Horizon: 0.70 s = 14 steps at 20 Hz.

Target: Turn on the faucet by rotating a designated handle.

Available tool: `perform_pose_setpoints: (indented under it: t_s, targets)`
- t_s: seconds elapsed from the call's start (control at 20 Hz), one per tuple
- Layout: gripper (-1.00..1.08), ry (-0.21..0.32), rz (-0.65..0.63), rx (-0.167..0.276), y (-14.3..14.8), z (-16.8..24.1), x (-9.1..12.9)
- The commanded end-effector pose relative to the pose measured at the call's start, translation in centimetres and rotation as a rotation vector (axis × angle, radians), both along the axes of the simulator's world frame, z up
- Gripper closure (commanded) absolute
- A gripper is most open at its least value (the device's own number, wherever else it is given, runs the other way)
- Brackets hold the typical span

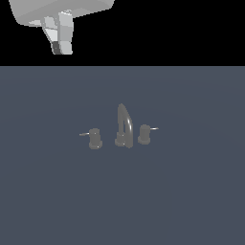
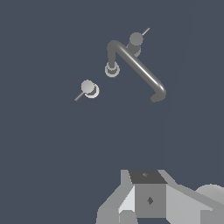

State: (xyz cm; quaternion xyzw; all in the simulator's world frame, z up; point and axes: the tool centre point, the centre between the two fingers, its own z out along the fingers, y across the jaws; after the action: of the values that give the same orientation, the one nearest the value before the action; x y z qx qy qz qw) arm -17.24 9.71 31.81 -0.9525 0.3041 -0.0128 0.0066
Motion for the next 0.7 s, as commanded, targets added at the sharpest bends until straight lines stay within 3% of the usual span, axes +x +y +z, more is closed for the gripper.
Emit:
perform_pose_setpoints:
  t_s: [0.0,0.65]
  targets:
    - [1.08,0.001,-0.051,0.003,0.8,-1.6,1.0]
    - [1.08,0.01,-0.276,0.012,3.4,-8.8,5.9]
